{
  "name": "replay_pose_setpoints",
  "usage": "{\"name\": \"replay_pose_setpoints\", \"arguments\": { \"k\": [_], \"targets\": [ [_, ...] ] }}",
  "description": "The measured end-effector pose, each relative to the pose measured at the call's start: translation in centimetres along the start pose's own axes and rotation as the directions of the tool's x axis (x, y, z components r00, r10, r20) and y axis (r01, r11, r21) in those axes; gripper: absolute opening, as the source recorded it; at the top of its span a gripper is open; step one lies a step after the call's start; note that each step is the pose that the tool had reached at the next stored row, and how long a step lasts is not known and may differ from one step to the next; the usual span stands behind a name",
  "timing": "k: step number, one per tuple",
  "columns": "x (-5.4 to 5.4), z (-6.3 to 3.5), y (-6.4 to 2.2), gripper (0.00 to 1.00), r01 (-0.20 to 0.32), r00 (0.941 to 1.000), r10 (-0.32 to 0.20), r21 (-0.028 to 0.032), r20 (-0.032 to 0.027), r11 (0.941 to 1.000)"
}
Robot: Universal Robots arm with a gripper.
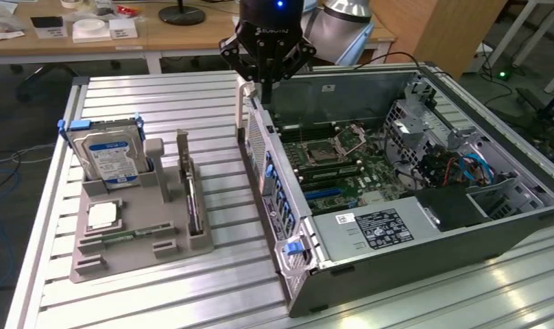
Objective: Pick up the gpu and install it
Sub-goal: 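Reach for the gpu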
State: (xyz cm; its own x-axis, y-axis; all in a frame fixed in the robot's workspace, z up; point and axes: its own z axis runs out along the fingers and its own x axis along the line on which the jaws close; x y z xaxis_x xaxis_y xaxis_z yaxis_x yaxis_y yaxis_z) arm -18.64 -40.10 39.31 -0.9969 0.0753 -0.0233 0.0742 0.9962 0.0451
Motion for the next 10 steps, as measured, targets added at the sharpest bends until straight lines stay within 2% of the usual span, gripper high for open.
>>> {"name": "replay_pose_setpoints", "arguments": {
  "k": [10],
  "targets": [
    [1.5, -0.04, -0.19, 0.11, 0.0, 1.0, 0.0, -0.0001, 0.0, 1.0]
  ]
}}
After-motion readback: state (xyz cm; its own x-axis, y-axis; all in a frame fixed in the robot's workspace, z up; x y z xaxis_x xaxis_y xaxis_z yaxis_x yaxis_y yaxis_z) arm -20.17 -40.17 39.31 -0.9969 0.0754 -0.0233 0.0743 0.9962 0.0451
